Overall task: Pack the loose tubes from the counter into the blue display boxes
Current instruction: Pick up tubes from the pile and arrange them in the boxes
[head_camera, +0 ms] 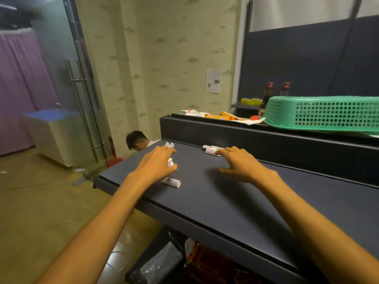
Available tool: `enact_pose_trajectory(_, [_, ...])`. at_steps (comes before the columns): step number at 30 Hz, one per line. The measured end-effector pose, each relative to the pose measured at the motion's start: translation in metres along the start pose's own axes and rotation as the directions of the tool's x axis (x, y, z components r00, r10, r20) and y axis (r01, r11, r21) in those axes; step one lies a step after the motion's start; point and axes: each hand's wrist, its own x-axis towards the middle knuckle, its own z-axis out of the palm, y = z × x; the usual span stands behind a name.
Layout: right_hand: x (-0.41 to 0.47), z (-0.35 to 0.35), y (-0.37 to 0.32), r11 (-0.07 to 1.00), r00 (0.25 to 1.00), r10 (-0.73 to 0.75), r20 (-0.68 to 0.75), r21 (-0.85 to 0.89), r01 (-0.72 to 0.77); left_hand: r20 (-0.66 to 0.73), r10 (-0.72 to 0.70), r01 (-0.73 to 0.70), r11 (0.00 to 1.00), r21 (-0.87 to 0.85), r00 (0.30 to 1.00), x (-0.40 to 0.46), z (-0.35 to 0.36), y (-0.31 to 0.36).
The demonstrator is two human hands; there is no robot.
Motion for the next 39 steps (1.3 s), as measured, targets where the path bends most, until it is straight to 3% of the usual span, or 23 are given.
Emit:
enact_pose_trajectory(11, [0.069,0.017,-0.015,0.957,0.961,0.275,-0.009,0.095,-0.273,0.047,0.205,-0.201,0.976,-0.084,0.978,0.129,0.033,-0.080])
enact_pose_trajectory(20, [0.091,0.025,-0.013,0.905,0.909,0.416,0.000,0.099,-0.414,0.372,0.271,-0.257,0.962,-0.088,0.888,0.180,0.052,-0.104])
enact_pose_trajectory(27, [0.098,0.029,-0.002,0.894,0.900,0.435,-0.004,0.115,-0.432,0.225,0.400,-0.360,0.911,-0.202,0.888,0.190,0.048,-0.090])
enact_pose_trajectory(33, [0.094,0.027,0.009,0.899,0.903,0.430,-0.022,0.108,-0.425,0.031,0.459,-0.406,0.813,-0.418,0.888,0.186,0.043,-0.071])
enact_pose_trajectory(39, [0.092,0.026,0.022,0.901,0.905,0.426,-0.004,0.092,-0.423,0.001,0.456,-0.391,0.763,-0.516,0.890,0.188,0.043,-0.062])
